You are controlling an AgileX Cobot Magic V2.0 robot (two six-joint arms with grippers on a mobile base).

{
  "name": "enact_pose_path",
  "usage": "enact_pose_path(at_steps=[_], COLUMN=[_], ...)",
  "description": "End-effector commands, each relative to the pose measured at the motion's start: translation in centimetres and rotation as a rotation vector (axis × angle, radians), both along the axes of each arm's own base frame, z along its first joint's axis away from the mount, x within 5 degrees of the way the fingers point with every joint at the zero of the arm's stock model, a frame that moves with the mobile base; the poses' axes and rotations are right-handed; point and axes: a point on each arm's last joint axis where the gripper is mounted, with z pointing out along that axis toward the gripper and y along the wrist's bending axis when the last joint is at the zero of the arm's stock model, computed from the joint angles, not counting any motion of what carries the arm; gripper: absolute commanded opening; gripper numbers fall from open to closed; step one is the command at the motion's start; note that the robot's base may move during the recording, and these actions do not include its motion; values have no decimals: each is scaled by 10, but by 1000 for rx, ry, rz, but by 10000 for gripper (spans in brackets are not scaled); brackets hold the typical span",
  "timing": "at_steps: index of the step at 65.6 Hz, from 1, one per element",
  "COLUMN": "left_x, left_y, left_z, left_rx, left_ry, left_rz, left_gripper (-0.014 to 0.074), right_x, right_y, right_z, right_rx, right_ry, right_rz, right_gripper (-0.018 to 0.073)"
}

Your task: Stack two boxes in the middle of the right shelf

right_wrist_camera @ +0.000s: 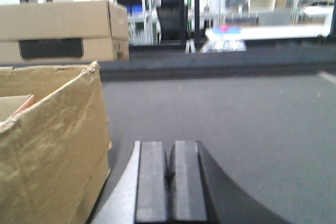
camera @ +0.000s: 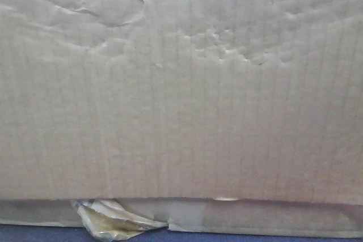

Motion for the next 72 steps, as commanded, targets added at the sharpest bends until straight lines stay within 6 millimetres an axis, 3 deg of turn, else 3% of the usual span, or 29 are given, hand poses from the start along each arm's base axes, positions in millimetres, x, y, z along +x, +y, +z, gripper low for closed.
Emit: enact_pose_path(at_steps=[1,20,47,54,63,72], left_x=[0,0,0,0,0,0], left_y=[0,0,0,-1,-1,-1], left_z=[0,0,0,0,0,0], left_rx=[2,5,14,3,3,3], left_ry=[-2,-2,-4,-1,-1,-1], left_rz=[-18,-26,-44,-44,-44,-44], left_gripper=[298,298,298,298,298,298], right_x=[5,43,91,106,128,144], right_y=[1,2,-1,-4,-12,-4], right_z=[11,34,34,47,71,93], right_rx=[64,102,144,206,145,130], right_ry=[169,717,940,1024,1035,1048], right_rz=[15,50,54,-6,-102,-110], right_gripper=[-162,-162,-155,-140,-140,-140])
